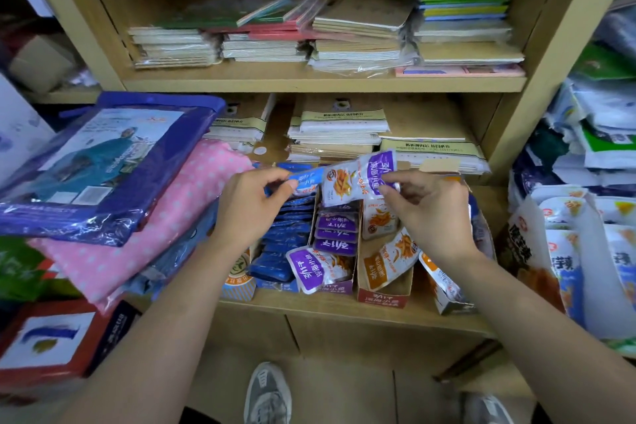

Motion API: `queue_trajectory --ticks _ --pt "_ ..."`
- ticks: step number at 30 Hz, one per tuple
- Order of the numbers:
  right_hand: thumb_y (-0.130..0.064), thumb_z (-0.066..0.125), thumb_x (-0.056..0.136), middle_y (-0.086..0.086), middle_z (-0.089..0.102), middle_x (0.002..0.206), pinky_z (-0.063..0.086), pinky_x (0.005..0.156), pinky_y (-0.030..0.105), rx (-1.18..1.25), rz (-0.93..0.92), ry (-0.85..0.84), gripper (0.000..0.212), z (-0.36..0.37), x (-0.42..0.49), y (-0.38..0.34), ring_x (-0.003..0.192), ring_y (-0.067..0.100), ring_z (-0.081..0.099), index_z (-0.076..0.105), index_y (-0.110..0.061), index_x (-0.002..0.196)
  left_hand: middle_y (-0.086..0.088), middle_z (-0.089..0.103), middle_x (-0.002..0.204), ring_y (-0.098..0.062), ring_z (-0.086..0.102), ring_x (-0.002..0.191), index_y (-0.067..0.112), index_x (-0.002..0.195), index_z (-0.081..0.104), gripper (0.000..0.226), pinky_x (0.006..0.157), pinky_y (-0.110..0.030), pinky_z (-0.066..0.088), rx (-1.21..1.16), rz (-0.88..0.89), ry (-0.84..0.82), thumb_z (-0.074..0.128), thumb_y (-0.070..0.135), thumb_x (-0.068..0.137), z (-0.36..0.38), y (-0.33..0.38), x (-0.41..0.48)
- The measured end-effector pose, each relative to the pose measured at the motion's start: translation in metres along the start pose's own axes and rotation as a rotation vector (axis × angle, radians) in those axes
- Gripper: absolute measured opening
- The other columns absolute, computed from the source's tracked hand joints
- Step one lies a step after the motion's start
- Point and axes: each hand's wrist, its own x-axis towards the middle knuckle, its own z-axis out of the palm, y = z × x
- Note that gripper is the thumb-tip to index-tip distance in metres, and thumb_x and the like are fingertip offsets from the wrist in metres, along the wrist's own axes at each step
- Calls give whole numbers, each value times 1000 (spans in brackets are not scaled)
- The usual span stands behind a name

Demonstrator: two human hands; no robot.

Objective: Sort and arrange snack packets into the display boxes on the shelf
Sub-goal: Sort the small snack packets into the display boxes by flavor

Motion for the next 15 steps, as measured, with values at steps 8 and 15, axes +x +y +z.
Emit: queue_trajectory --ticks 8,15 --pt "-9 72 89 8 76 103 50 79 16 -242 -394 41 15 8 9 11 98 14 70 75 -5 104 -4 76 83 -30 64 82 17 98 80 17 70 -43 56 219 -82 74 73 31 91 6 -20 2" --pt "-9 61 98 11 70 113 60 80 41 -353 -355 -398 20 30 8 22 106 23 65 69 -13 116 8 75 104 -11 68 97 20 118 74 27 89 -40 58 -63 -54 77 71 23 92 -3 -3 -4"
